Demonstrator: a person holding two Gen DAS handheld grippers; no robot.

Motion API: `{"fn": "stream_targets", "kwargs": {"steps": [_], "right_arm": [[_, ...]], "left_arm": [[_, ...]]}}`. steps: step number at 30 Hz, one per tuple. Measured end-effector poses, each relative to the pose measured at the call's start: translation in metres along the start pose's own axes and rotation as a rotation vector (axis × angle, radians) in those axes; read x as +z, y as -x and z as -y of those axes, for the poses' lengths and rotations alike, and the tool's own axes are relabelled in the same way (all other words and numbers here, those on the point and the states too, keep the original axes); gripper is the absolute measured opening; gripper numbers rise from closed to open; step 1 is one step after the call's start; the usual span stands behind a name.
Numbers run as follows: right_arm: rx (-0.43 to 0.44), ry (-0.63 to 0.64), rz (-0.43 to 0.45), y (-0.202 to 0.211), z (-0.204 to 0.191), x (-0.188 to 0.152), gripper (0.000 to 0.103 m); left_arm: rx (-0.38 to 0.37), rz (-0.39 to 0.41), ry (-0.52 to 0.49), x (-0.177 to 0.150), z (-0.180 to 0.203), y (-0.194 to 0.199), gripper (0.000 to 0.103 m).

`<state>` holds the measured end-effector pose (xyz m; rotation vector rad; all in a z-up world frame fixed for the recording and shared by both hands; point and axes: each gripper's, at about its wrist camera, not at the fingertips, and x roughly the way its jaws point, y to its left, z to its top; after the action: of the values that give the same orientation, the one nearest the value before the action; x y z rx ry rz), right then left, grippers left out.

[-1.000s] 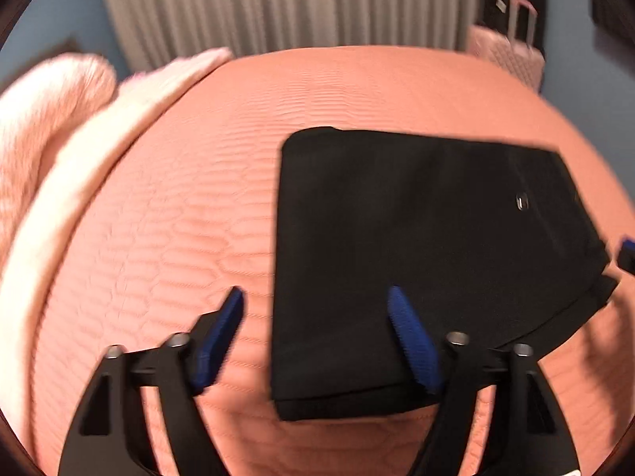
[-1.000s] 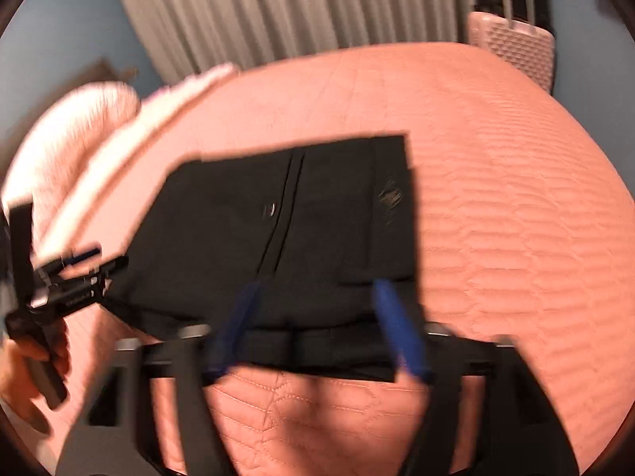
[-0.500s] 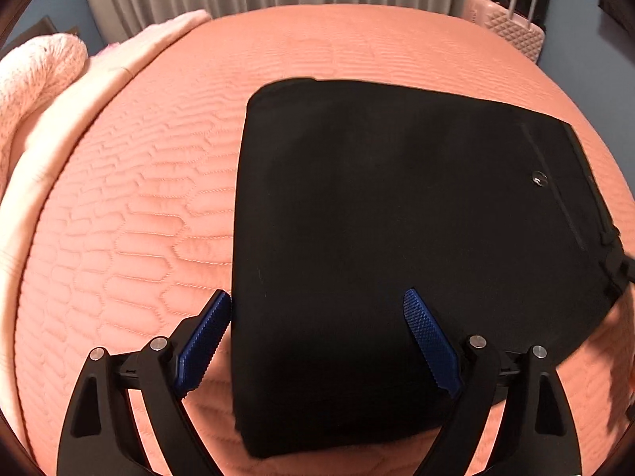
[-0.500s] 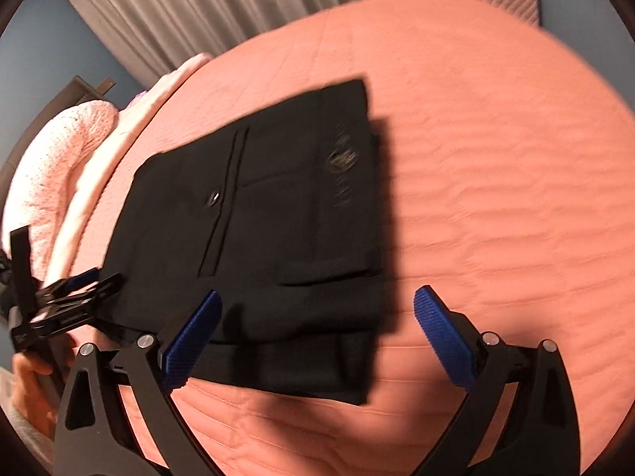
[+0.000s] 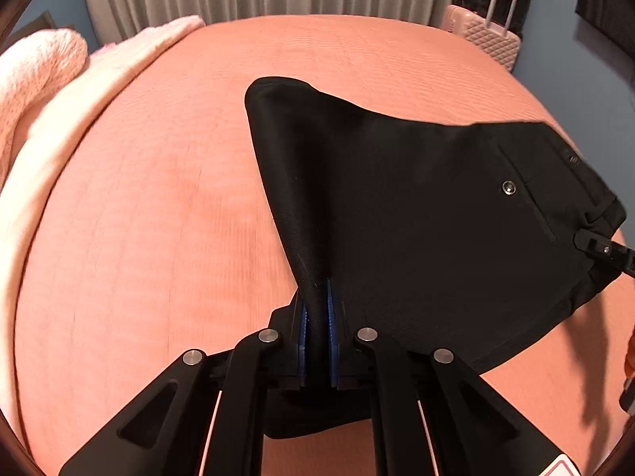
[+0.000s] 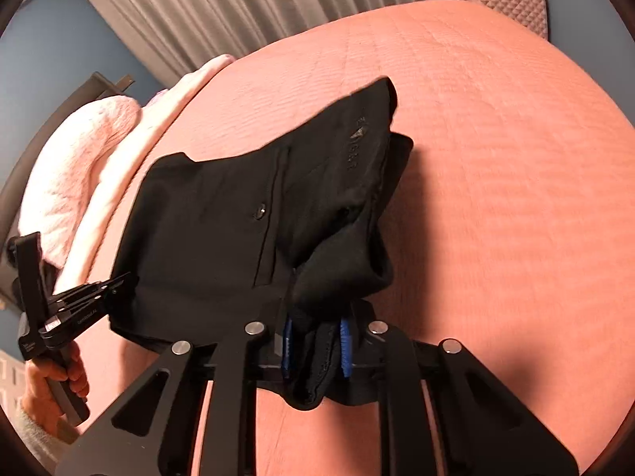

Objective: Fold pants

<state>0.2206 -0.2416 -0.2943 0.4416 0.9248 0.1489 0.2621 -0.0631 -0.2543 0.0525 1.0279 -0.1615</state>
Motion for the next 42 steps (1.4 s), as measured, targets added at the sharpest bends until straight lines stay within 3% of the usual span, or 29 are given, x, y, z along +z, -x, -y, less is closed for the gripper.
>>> {"fn": "stream_targets", "kwargs": {"steps": [2, 4, 7, 8, 10, 11, 12, 13, 14, 18, 23, 31, 42], "right_arm": [[0.007, -0.011, -0.02, 0.027, -0.002, -0.04, 0.016], [-0.007, 0.003, -0.05, 0.048, -0.006, -0.082, 0.018], [-0.137, 0.05, -0.098, 0.055, -0.009, -0.125, 0.04], [-0.196, 0.053, -0.063, 0.069, -0.01, -0.135, 0.043], [-0.283, 0.042, 0.067, 0.109, -0.021, -0.14, 0.047], [-0.33, 0.053, 0.122, 0.125, -0.032, -0.139, 0.057], [-0.362, 0.07, 0.174, 0.14, -0.043, -0.138, 0.079], [-0.388, 0.102, 0.246, 0.158, -0.061, -0.135, 0.091], [-0.393, 0.138, 0.297, 0.17, -0.076, -0.133, 0.098], [-0.47, 0.25, 0.378, 0.186, -0.129, -0.115, 0.098], [-0.446, 0.212, 0.404, 0.197, -0.152, -0.114, 0.098], [-0.418, 0.131, 0.381, 0.203, -0.148, -0.127, 0.098], [-0.395, 0.086, 0.359, 0.204, -0.144, -0.131, 0.098]], "left_arm": [[-0.027, -0.02, 0.019, -0.035, 0.002, 0.025, 0.007], [0.009, -0.04, -0.022, -0.072, 0.014, 0.044, 0.009], [0.143, -0.006, -0.063, -0.111, 0.035, 0.068, 0.021], [0.181, 0.008, -0.065, -0.115, 0.038, 0.075, 0.023], [0.249, 0.066, -0.054, -0.114, 0.044, 0.1, 0.047], [0.253, 0.098, -0.042, -0.111, 0.047, 0.113, 0.054], [0.255, 0.13, -0.029, -0.107, 0.05, 0.126, 0.068], [0.256, 0.169, -0.014, -0.102, 0.054, 0.143, 0.076], [0.254, 0.194, -0.009, -0.096, 0.059, 0.154, 0.077], [0.237, 0.239, 0.005, -0.081, 0.081, 0.186, 0.081], [0.176, 0.237, 0.023, -0.085, 0.096, 0.214, 0.086], [0.155, 0.216, 0.022, -0.1, 0.104, 0.225, 0.086], [0.232, 0.216, -0.007, -0.108, 0.107, 0.229, 0.086]]}}
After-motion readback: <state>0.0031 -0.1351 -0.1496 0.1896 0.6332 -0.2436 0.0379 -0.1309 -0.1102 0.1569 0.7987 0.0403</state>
